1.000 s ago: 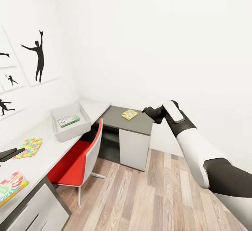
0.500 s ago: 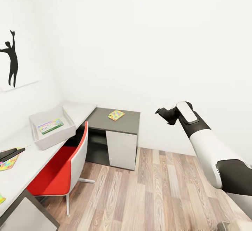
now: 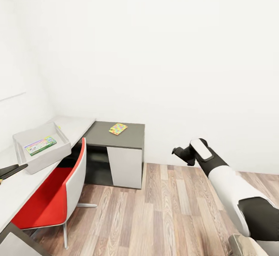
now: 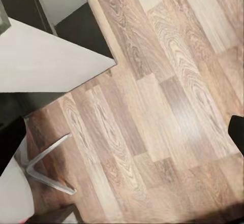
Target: Put all the toys in the child's room - the three board games (two on the bed and one on the table), the two jigsaw puzzles on the table, and the tennis ball on the table - inside the toy box on the table in the child's room.
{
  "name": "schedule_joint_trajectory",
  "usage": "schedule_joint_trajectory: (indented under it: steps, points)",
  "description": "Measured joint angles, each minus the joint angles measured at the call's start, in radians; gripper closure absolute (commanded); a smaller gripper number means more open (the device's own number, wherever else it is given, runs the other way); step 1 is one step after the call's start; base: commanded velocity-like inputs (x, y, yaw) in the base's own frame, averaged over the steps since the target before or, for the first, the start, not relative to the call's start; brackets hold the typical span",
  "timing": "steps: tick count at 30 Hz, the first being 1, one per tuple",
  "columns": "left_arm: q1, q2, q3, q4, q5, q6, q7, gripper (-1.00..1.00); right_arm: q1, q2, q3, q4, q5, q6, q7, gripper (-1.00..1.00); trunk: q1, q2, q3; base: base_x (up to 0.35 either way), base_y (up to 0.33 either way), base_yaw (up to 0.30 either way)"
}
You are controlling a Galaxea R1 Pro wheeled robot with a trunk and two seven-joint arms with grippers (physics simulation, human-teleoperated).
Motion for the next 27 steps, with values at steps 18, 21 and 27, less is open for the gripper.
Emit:
schedule_joint_trajectory:
  steps: [18, 21, 27]
  points:
    - [0.0, 0.0, -0.006, -0.001, -0.001, 0.0, 0.0, -1.0, 0.19, 0.163, 0.384, 0.261, 0.064, -0.297, 0.023, -1.0, 0.0, 0.0, 0.0, 0.0, 0.0, -0.004]
    - [0.0, 0.0, -0.008, -0.001, -0.003, -0.001, 0.0, -1.0, 0.213, 0.175, 0.424, 0.261, 0.069, -0.355, 0.056, -1.0, 0.0, 0.0, 0.0, 0.0, 0.0, 0.0]
    - [0.0, 0.0, -0.011, -0.002, -0.008, -0.001, 0.0, -1.0, 0.227, 0.175, 0.45, 0.267, 0.075, -0.393, 0.166, -1.0, 0.0, 0.0, 0.0, 0.0, 0.0, 0.0]
